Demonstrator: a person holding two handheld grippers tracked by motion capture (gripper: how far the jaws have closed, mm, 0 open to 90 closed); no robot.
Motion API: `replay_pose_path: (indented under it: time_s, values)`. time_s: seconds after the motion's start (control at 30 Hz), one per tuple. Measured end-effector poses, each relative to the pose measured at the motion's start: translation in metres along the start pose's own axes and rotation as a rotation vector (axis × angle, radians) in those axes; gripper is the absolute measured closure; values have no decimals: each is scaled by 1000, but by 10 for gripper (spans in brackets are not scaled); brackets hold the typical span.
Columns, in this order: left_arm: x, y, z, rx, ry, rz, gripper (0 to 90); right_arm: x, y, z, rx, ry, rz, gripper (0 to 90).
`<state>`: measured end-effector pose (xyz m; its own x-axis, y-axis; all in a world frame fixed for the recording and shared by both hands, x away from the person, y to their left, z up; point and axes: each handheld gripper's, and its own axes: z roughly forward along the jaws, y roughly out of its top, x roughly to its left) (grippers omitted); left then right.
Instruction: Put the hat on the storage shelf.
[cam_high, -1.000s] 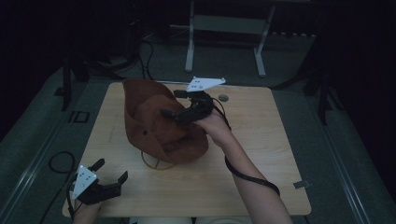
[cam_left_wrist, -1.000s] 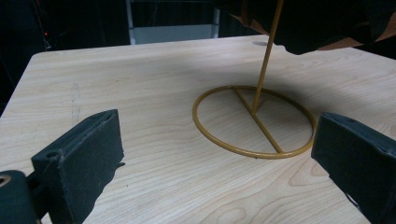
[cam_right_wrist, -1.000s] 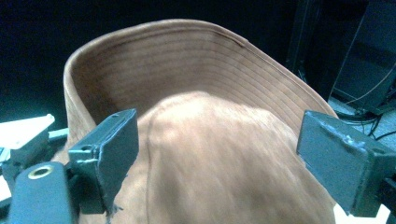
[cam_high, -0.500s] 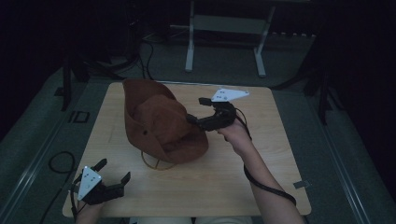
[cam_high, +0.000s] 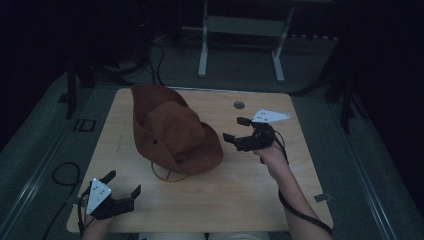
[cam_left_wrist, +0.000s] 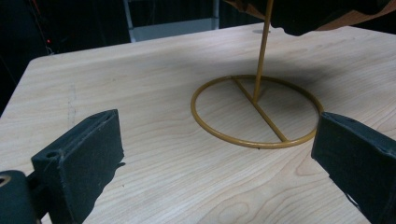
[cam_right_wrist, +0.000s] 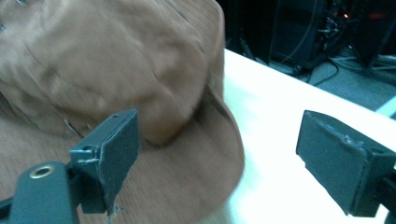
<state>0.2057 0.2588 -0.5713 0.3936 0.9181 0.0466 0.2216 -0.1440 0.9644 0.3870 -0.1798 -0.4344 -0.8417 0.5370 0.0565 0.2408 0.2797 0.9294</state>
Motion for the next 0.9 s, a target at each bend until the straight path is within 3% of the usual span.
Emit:
replay_pose_path:
  time_s: [0.37, 0.67, 0.9]
  values:
    - [1, -2, 2, 18, -4, -3, 27, -18, -48, -20, 9, -89, 70, 133]
    - [4, -2, 1, 19, 21, -9, 27, -28, -87, -34, 69, -156, 71, 135]
    - [5, -4, 3, 56, 35, -7, 27, -34, -117, -48, 110, -183, 91, 143]
